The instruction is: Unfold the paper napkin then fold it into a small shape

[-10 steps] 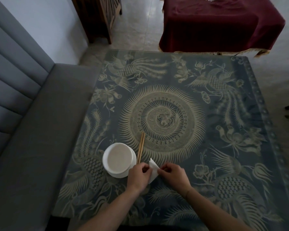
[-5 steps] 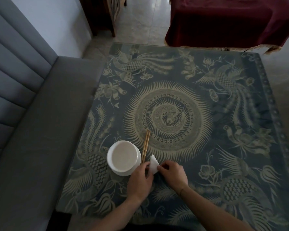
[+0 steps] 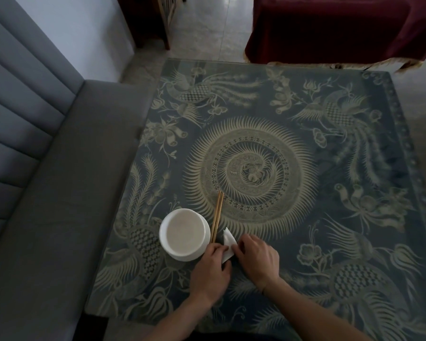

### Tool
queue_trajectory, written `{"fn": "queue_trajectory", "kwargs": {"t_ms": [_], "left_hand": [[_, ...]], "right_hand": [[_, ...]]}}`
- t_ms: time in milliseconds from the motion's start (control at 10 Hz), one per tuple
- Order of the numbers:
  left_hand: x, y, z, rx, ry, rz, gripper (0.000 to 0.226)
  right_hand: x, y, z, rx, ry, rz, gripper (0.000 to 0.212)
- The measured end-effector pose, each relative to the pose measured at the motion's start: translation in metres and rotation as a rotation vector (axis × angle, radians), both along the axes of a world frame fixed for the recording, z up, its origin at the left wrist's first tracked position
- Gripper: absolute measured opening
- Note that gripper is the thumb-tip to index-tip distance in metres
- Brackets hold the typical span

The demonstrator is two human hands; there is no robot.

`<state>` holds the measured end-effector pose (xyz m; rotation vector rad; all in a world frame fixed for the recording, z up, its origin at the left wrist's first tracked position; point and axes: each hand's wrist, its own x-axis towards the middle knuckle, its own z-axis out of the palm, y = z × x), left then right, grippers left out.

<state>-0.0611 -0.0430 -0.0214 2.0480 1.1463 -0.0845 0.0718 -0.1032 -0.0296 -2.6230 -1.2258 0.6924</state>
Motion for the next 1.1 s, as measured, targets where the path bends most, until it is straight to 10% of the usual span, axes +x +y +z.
{"fn": "queue_trajectory", "kwargs": {"t_ms": [600,1100], "left_hand": [[-0.006,0.001,0.002,0.247,0.150,-0.282,0.043],[-0.015,0.019,0.018,0.202,-0.069,-0.334,0.038]], "right_hand": [[0.001,-0.003,-0.005,0.024,0.007,-0.024,0.031],[0.002,-0.009,0.017,0.077,-0.073,-0.115,0.029]]}}
